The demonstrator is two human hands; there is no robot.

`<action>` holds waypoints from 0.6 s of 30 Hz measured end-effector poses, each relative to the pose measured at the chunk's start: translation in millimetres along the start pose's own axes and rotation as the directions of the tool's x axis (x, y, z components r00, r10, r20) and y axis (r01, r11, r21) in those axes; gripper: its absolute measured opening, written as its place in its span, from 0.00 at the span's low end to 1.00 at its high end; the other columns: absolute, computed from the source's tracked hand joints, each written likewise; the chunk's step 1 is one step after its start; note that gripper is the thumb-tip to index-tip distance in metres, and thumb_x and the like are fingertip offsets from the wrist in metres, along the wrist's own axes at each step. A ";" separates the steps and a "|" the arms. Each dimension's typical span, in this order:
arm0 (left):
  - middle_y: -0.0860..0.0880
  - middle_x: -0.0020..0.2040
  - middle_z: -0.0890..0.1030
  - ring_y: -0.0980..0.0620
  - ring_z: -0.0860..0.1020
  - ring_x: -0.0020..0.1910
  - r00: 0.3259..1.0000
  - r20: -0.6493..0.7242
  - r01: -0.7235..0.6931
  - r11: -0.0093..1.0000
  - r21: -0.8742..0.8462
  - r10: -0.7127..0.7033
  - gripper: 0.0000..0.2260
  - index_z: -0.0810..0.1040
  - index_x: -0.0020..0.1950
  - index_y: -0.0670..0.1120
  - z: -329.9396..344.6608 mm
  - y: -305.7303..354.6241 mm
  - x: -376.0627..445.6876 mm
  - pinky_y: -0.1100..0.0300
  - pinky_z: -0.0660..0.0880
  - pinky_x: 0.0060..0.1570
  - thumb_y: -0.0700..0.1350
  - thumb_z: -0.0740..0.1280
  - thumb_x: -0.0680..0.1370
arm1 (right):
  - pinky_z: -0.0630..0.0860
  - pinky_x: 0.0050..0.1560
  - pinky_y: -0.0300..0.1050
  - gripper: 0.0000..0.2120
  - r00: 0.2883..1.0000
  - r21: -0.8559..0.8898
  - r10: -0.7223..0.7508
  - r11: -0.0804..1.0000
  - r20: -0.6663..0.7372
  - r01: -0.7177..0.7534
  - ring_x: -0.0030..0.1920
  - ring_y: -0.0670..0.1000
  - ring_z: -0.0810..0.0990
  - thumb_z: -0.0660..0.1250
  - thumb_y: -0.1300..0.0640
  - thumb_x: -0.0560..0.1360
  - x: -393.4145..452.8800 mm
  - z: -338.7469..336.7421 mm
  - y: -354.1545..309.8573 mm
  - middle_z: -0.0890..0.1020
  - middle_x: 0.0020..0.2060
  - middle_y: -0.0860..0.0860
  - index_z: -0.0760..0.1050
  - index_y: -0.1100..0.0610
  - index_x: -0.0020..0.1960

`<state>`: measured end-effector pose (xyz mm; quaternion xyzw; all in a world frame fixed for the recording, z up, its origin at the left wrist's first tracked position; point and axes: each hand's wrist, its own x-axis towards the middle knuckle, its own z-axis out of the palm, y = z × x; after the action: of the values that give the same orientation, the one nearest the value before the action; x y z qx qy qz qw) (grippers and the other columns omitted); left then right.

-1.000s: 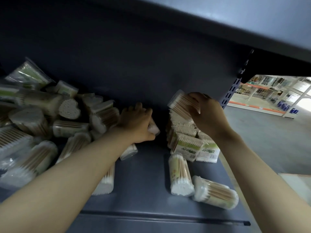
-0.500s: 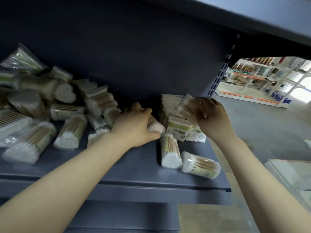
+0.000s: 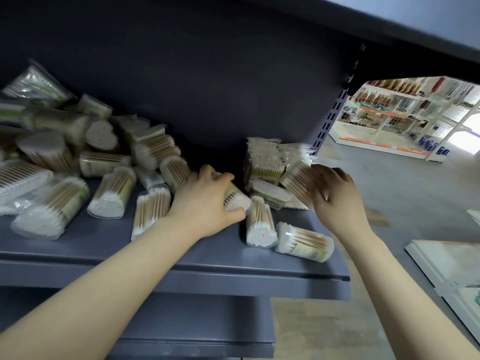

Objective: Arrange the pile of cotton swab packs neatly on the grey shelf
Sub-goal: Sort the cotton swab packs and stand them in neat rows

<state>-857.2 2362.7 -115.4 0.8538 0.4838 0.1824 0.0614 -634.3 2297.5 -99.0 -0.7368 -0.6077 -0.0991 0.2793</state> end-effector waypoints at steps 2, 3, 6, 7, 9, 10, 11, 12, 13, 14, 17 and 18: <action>0.47 0.64 0.67 0.44 0.70 0.60 1.000 0.004 -0.019 1.000 0.011 0.019 0.33 0.63 0.71 0.54 -1.5 0.8 -0.7 0.54 0.69 0.55 0.63 0.65 0.68 | 0.68 0.50 0.50 0.22 1.000 -0.020 -0.006 1.000 0.003 0.006 0.53 0.63 0.72 0.54 0.60 0.69 2.0 2.5 -3.5 0.77 0.53 0.62 0.73 0.60 0.62; 0.47 0.64 0.67 0.45 0.70 0.60 1.000 0.008 -0.029 0.999 0.019 0.029 0.34 0.62 0.71 0.53 -2.3 0.0 -1.5 0.55 0.68 0.55 0.63 0.65 0.68 | 0.68 0.50 0.50 0.22 1.000 -0.025 0.004 1.000 0.006 -0.004 0.53 0.63 0.71 0.54 0.61 0.69 3.6 3.6 -5.5 0.77 0.52 0.62 0.73 0.60 0.61; 0.48 0.64 0.66 0.46 0.69 0.61 0.996 0.074 -0.061 0.998 0.028 0.059 0.35 0.60 0.72 0.54 -4.7 -4.9 -7.1 0.56 0.66 0.56 0.63 0.65 0.68 | 0.67 0.47 0.49 0.23 1.000 -0.050 0.011 0.999 0.015 -0.010 0.50 0.63 0.72 0.52 0.60 0.66 8.6 7.4 -6.9 0.77 0.49 0.62 0.73 0.62 0.58; 0.49 0.65 0.65 0.46 0.69 0.61 0.992 0.107 -0.078 0.996 0.034 0.074 0.36 0.59 0.72 0.54 -5.3 -6.7 -9.3 0.56 0.65 0.57 0.63 0.65 0.68 | 0.66 0.47 0.48 0.23 1.000 -0.061 0.009 0.998 0.013 -0.008 0.50 0.63 0.72 0.51 0.60 0.65 9.8 8.0 -6.8 0.77 0.49 0.62 0.74 0.62 0.57; 0.49 0.65 0.65 0.47 0.68 0.62 0.981 0.165 -0.115 0.992 0.047 0.106 0.37 0.57 0.73 0.55 -5.1 -8.5 -13.5 0.56 0.63 0.59 0.63 0.65 0.67 | 0.65 0.46 0.47 0.22 1.000 -0.076 0.007 0.997 0.014 -0.006 0.49 0.63 0.72 0.50 0.61 0.64 10.5 7.9 -6.4 0.78 0.47 0.62 0.74 0.64 0.53; 0.49 0.65 0.64 0.47 0.67 0.63 0.976 0.184 -0.127 0.991 0.047 0.116 0.37 0.57 0.73 0.55 -4.1 -8.3 -15.2 0.55 0.63 0.60 0.63 0.65 0.67 | 0.64 0.45 0.47 0.22 1.000 -0.079 0.007 0.997 0.014 -0.006 0.48 0.63 0.72 0.50 0.62 0.64 9.5 7.1 -6.1 0.78 0.46 0.63 0.74 0.65 0.52; 0.50 0.65 0.64 0.47 0.67 0.63 0.973 0.195 -0.135 0.990 0.047 0.123 0.37 0.57 0.73 0.55 -3.0 -7.3 -16.7 0.55 0.62 0.61 0.64 0.65 0.67 | 0.64 0.44 0.46 0.21 1.000 -0.081 0.009 0.997 0.012 -0.008 0.48 0.63 0.72 0.50 0.62 0.64 8.1 6.1 -5.2 0.78 0.45 0.63 0.74 0.66 0.51; 0.50 0.65 0.65 0.47 0.67 0.63 0.971 0.199 -0.141 0.989 0.049 0.128 0.38 0.56 0.73 0.55 -1.6 -6.0 -18.0 0.55 0.62 0.62 0.64 0.65 0.67 | 0.63 0.43 0.46 0.22 1.000 -0.079 0.011 0.997 0.009 -0.010 0.48 0.63 0.72 0.50 0.61 0.63 6.4 5.2 -3.6 0.78 0.44 0.63 0.74 0.66 0.51; 0.49 0.65 0.65 0.47 0.67 0.62 0.971 0.199 -0.146 0.988 0.055 0.132 0.38 0.56 0.73 0.54 -0.2 -4.7 -19.0 0.55 0.61 0.62 0.64 0.65 0.67 | 0.64 0.43 0.46 0.23 1.000 -0.076 0.014 0.997 0.006 -0.014 0.48 0.63 0.72 0.50 0.61 0.63 4.2 3.9 -2.5 0.78 0.44 0.63 0.75 0.65 0.52; 0.49 0.65 0.65 0.47 0.67 0.62 0.971 0.198 -0.149 0.987 0.064 0.134 0.38 0.56 0.73 0.54 1.1 -3.6 -19.5 0.55 0.61 0.62 0.64 0.64 0.67 | 0.65 0.43 0.47 0.24 1.000 -0.069 0.022 0.997 0.004 -0.021 0.49 0.63 0.72 0.50 0.60 0.63 1.7 3.4 -0.6 0.78 0.45 0.63 0.75 0.64 0.53; 0.49 0.65 0.64 0.46 0.67 0.62 0.972 0.196 -0.148 0.985 0.092 0.128 0.38 0.55 0.73 0.54 3.2 -0.9 -20.5 0.54 0.61 0.63 0.64 0.64 0.68 | 0.69 0.46 0.50 0.23 0.998 -0.033 0.056 0.998 0.019 -0.055 0.51 0.64 0.72 0.52 0.61 0.65 -7.7 1.3 3.2 0.78 0.48 0.64 0.75 0.64 0.55; 0.48 0.64 0.65 0.46 0.67 0.62 0.973 0.195 -0.148 0.984 0.102 0.127 0.38 0.55 0.73 0.53 3.6 0.3 -20.9 0.54 0.61 0.63 0.64 0.64 0.68 | 0.68 0.48 0.50 0.21 0.997 -0.018 0.077 0.997 0.030 -0.077 0.53 0.64 0.72 0.54 0.62 0.67 -10.8 0.7 4.4 0.77 0.51 0.63 0.74 0.63 0.58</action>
<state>-865.4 2345.0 -123.9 0.9007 0.4252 0.0766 0.0443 -632.8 2288.3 -106.2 -0.7634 -0.5822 -0.0822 0.2674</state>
